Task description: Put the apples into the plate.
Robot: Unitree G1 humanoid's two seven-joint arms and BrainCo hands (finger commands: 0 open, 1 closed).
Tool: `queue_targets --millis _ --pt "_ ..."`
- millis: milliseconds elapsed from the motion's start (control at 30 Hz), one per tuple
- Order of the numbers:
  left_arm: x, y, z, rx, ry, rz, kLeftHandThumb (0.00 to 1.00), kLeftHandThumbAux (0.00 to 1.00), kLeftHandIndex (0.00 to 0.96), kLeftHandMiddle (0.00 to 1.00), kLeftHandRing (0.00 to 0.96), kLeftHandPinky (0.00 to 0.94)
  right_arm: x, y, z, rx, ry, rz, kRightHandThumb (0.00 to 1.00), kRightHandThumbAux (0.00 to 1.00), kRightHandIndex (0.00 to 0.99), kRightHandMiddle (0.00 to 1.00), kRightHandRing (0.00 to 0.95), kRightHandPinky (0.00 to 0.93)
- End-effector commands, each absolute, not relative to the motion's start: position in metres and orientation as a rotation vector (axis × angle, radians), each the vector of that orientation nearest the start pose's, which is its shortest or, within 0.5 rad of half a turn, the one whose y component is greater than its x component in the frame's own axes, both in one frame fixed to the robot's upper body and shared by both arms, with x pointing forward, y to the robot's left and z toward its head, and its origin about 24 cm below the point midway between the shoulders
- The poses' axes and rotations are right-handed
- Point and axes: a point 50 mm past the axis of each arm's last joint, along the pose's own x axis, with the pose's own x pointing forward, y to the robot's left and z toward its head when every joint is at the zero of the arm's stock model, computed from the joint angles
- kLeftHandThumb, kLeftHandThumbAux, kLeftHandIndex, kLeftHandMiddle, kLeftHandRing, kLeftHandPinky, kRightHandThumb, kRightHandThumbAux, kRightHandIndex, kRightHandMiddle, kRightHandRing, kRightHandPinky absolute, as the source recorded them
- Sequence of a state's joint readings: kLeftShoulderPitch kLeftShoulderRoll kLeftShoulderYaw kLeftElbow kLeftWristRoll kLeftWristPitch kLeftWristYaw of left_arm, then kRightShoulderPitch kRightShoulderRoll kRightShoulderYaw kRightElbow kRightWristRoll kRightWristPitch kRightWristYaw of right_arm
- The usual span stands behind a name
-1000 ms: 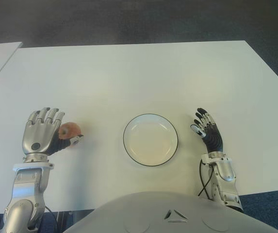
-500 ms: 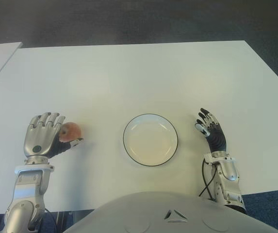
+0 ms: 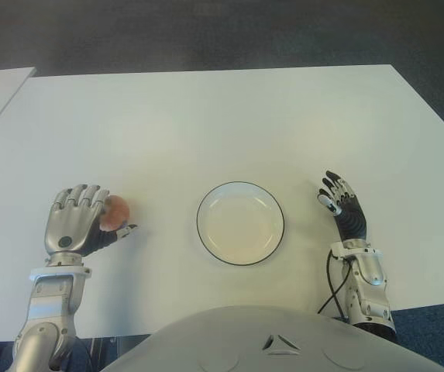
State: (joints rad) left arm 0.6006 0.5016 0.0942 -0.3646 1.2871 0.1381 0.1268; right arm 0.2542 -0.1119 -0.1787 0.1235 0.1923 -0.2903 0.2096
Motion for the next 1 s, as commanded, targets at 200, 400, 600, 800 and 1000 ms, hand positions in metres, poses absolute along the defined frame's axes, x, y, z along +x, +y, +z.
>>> queue_targets --millis 200,400,600,800,1000 --pt "0.134 0.258 0.042 1.822 0.190 0.045 0.296 0.272 0.209 0.180 0.144 0.151 0.187 -0.228 -0.006 0.037 0.062 -0.071 0.212 0.588 0.132 0.086 0.045 0.074" --pt "0.136 0.258 0.036 1.814 0.201 0.020 0.307 0.276 0.210 0.179 0.143 0.150 0.188 -0.229 -0.005 0.034 0.049 -0.074 0.211 0.574 0.136 0.087 0.060 0.085" --pt "0.138 0.259 0.032 1.808 0.215 0.012 0.323 0.280 0.194 0.172 0.140 0.158 0.189 -0.231 -0.006 0.026 0.051 -0.077 0.195 0.580 0.114 0.072 0.043 0.053" --pt "0.143 0.264 0.020 1.794 0.240 -0.003 0.326 0.276 0.193 0.172 0.144 0.163 0.189 -0.236 -0.006 0.016 0.050 -0.090 0.181 0.594 0.091 0.054 0.025 0.037" --pt "0.147 0.268 0.011 1.787 0.256 -0.016 0.338 0.269 0.195 0.188 0.160 0.183 0.190 -0.238 -0.006 0.015 0.050 -0.091 0.177 0.599 0.085 0.049 0.020 0.033"
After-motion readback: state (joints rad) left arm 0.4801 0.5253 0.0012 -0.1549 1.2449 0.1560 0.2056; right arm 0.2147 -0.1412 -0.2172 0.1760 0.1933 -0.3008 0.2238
